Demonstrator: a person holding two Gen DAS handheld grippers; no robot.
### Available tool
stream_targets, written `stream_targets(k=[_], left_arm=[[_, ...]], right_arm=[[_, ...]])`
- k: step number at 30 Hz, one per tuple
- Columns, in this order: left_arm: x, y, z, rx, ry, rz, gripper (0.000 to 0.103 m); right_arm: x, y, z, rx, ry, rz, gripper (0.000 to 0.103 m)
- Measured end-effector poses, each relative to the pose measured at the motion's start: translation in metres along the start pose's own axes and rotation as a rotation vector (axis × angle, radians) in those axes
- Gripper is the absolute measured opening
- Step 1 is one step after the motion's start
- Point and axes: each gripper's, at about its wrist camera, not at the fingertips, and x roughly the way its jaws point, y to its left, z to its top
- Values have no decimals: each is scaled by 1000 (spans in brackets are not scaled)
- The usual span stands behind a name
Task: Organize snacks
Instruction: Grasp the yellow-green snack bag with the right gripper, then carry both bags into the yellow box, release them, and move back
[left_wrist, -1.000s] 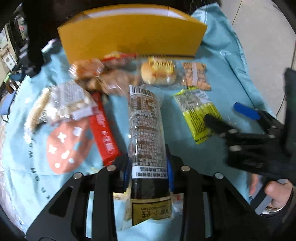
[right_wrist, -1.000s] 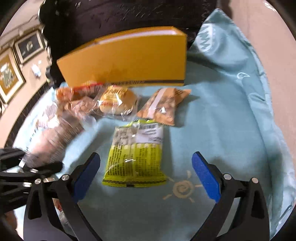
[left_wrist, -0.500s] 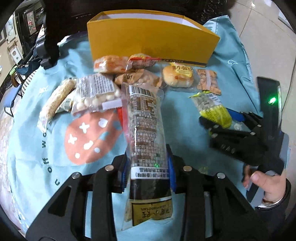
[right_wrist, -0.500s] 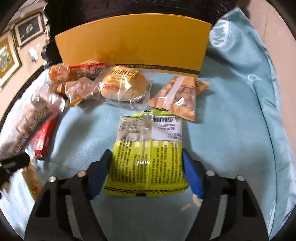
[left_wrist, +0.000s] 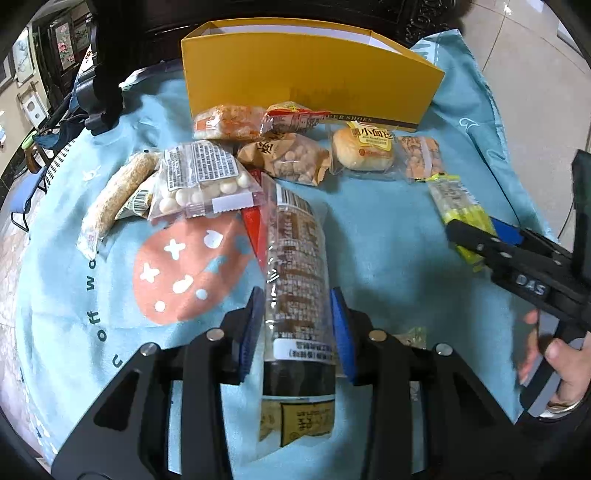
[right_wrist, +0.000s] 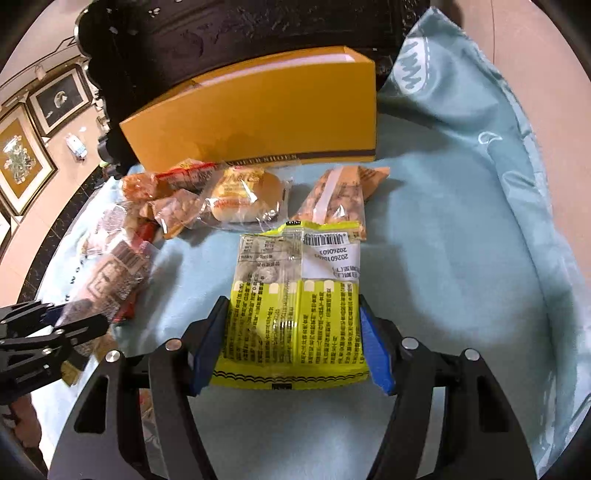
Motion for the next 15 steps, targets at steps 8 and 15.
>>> stream_targets(k=[8,15], left_arm=[[24,-3,2,5,53,10,31],[-2,-3,1,-1,-10,-26,26]], right_arm=[[-7,8,-3,-17,-8,33,67],[-22,7,-3,-5,-38,88,67]])
